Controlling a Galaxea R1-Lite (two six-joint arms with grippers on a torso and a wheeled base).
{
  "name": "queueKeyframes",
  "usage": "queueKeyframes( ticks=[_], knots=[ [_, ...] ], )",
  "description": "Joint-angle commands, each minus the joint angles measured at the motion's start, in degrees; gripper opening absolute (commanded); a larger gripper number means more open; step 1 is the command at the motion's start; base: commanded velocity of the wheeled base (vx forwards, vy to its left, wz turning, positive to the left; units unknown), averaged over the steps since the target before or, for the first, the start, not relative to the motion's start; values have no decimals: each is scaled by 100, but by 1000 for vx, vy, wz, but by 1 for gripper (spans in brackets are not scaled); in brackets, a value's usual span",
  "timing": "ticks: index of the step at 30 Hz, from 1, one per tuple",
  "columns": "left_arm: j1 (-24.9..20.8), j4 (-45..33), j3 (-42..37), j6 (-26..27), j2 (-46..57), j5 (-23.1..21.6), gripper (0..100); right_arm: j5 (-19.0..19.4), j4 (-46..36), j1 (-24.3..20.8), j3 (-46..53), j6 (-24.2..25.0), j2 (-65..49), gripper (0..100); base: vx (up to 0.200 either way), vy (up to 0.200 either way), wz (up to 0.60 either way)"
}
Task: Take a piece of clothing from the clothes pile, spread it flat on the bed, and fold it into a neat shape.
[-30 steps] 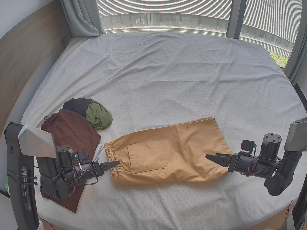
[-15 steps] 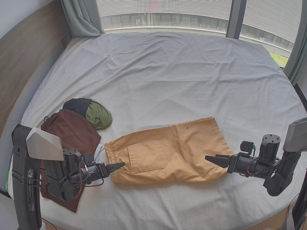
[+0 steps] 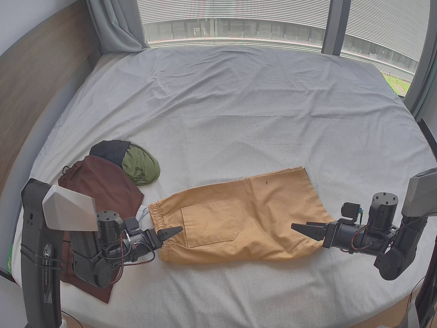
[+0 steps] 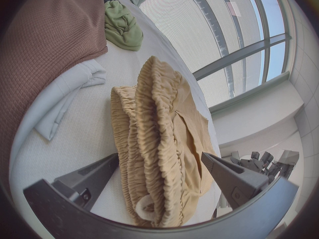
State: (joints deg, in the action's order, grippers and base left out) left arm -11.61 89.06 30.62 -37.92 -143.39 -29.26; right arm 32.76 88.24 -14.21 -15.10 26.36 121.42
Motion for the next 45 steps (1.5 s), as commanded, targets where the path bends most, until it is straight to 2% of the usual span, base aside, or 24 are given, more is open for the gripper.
queueKeyframes(
  ticks=[1,5,6,21,23,28,30,34,45],
  knots=[
    [-184,-3,111,-189,-14,298,100,3,1,-2,-1,1,13,100,0,0,0],
    [-219,-3,146,-233,-23,368,100,3,1,-11,-1,1,22,100,0,0,0],
    [-219,-3,146,-233,-23,368,0,3,1,-2,-1,1,22,100,0,0,0],
    [-193,-3,84,-189,83,324,0,3,1,-11,-1,1,31,100,0,0,0],
    [-175,-3,40,-198,153,254,0,3,1,-11,7,1,31,100,0,0,0],
    [71,-3,-259,-198,619,-309,0,3,1,-2,7,1,40,100,0,0,0],
    [123,-3,-294,-198,698,-405,0,3,1,-2,7,-8,57,100,0,0,0],
    [422,-12,-399,-198,988,-792,0,-6,1,6,7,-96,207,100,0,0,0],
    [493,-12,-390,-189,988,-871,0,-6,1,-46,104,-210,444,100,0,0,0]
  ],
)
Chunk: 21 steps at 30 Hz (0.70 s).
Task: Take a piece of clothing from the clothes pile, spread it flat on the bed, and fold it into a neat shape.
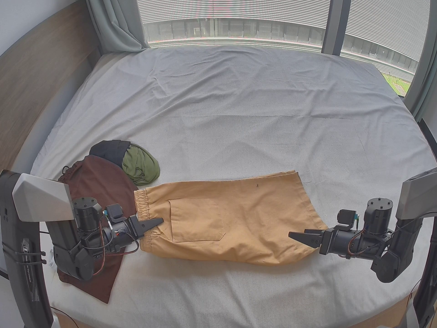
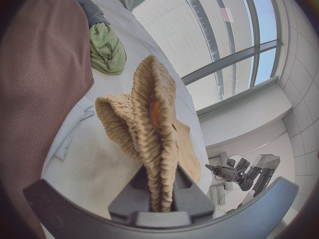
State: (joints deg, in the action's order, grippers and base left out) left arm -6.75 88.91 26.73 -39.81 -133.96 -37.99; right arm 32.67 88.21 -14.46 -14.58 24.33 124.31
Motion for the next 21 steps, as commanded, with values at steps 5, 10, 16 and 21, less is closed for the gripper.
queueKeyframes(
  ticks=[5,10,16,21],
  knots=[
    [7,4,16,0,37,2,0,-6,3,-189,78,-113,524,100,0,0,0],
    [7,4,34,9,37,11,0,-15,12,-224,34,-280,893,100,0,0,0],
    [16,4,34,9,54,2,0,-15,12,-215,-1,-280,1017,100,0,0,0],
    [16,13,25,9,63,-16,0,-15,12,-215,-1,-280,1043,100,0,0,0]
  ],
)
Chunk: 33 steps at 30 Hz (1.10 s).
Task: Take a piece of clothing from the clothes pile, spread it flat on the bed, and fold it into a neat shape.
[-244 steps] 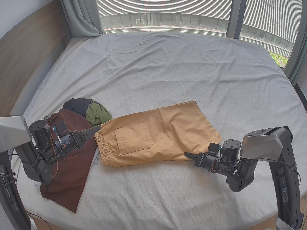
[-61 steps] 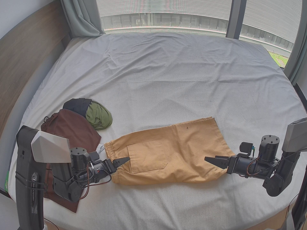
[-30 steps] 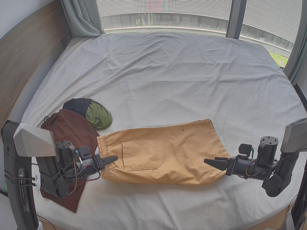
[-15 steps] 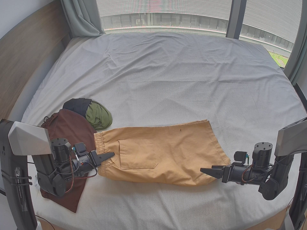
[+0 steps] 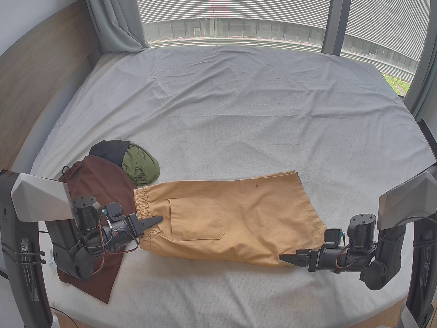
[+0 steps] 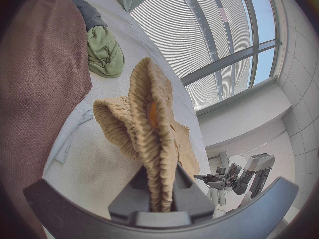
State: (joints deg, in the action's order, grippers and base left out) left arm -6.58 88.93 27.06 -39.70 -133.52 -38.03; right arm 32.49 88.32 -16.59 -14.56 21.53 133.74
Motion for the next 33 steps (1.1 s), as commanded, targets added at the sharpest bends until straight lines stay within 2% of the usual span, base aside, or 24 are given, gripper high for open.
queueKeyframes(
  ticks=[1,13,21,29,32,33],
  knots=[
    [-1,1,-8,-2,19,-29,0,3,1,-2,-12,0,99,100,0,0,0],
    [87,1,-43,261,2,-90,0,3,1,-11,5,0,29,100,0,0,0],
    [175,1,-131,437,37,-661,0,3,1,-11,32,0,-375,100,0,0,0],
    [377,1,-140,666,63,-811,0,3,1,-11,23,0,-384,100,0,0,0],
    [465,1,-175,675,90,-995,0,3,1,-11,23,0,-393,100,0,0,0],
    [597,1,-254,683,116,-1294,0,3,1,-11,23,0,-393,100,0,0,0]
  ],
)
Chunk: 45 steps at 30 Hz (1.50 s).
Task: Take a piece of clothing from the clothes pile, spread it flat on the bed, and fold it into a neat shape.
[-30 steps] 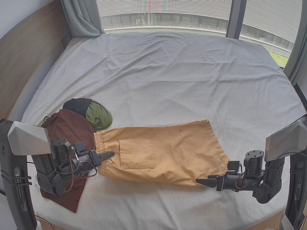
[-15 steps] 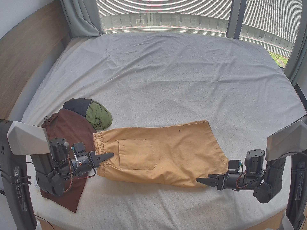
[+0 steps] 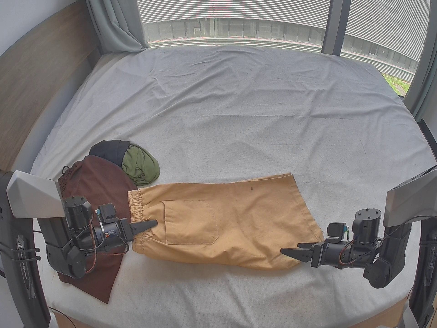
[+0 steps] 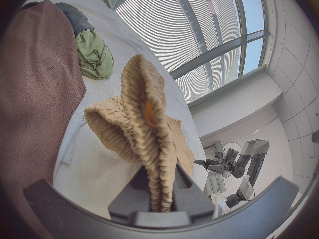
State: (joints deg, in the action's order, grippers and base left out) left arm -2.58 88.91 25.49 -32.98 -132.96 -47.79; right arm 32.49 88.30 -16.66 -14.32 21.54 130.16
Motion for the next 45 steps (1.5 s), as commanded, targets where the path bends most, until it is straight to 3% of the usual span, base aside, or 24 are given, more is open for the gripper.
queueKeyframes(
  ticks=[1,20,25,39,45],
  knots=[
    [241,4,-106,28,69,-416,0,3,3,-3,0,-1,-34,100,0,0,0],
    [1093,4,-150,257,218,-1180,0,3,3,14,-9,-1,-105,100,0,0,0],
    [1137,4,-158,257,236,-1295,0,3,3,14,-9,-1,-105,100,0,0,0],
    [619,4,-167,230,508,-1180,0,3,3,23,-9,-1,-140,100,0,0,0],
    [206,4,-176,204,710,-829,0,3,3,14,-9,-1,-184,100,0,0,0]
  ],
)
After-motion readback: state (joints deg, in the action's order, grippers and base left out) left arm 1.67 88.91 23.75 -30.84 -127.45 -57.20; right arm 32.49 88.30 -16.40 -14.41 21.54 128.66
